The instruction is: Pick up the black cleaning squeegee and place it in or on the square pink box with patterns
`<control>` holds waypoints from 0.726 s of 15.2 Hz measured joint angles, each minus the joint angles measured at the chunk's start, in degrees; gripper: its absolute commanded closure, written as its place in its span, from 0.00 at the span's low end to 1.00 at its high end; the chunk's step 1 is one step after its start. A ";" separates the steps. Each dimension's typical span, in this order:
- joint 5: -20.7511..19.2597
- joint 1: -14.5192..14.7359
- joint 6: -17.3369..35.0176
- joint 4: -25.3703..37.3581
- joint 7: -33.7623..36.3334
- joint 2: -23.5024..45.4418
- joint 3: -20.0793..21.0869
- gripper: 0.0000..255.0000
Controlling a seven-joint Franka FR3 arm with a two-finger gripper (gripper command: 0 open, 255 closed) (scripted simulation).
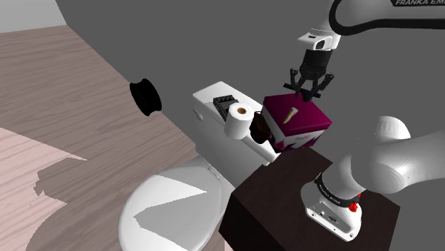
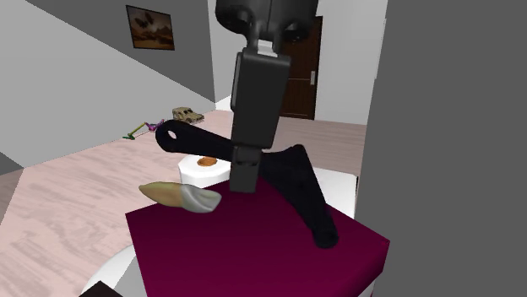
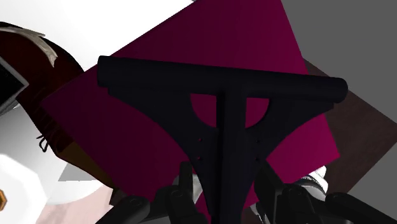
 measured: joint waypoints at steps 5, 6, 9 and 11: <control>-0.74 -0.21 4.29 -3.61 -0.06 0.72 -0.95 1.00; -0.95 -0.24 5.45 -4.37 -0.14 1.11 -1.26 1.00; -1.21 -0.39 6.31 -5.18 -0.22 1.10 -1.50 1.00; -1.24 -0.41 6.39 -5.23 -0.24 1.07 -1.52 1.00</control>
